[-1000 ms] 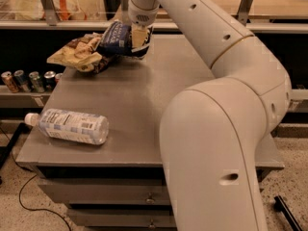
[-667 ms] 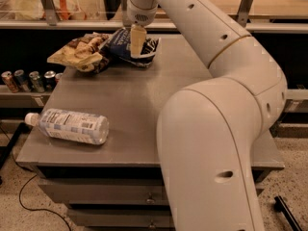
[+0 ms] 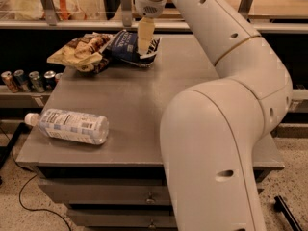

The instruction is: Move blue chip bag near brown chip bag

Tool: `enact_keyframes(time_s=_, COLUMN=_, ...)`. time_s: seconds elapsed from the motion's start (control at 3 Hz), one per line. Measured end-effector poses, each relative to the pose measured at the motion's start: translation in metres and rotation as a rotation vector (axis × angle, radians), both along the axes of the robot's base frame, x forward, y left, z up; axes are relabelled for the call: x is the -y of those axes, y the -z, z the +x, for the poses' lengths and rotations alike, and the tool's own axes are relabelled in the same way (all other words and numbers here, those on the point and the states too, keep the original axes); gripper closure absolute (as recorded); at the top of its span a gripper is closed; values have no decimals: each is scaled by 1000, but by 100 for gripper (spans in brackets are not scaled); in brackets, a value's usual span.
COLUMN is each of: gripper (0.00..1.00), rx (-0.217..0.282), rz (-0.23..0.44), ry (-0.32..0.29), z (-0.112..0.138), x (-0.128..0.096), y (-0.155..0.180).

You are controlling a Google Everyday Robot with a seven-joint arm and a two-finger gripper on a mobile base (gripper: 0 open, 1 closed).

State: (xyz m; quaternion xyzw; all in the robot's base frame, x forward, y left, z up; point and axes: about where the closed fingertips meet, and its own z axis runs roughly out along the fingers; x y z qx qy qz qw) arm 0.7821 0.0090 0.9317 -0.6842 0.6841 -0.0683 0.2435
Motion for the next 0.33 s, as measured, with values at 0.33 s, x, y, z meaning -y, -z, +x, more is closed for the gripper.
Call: enact_keyframes(time_s=0.33, gripper=0, rx=-3, rz=1, ry=-15, z=-1, x=19, y=-5)
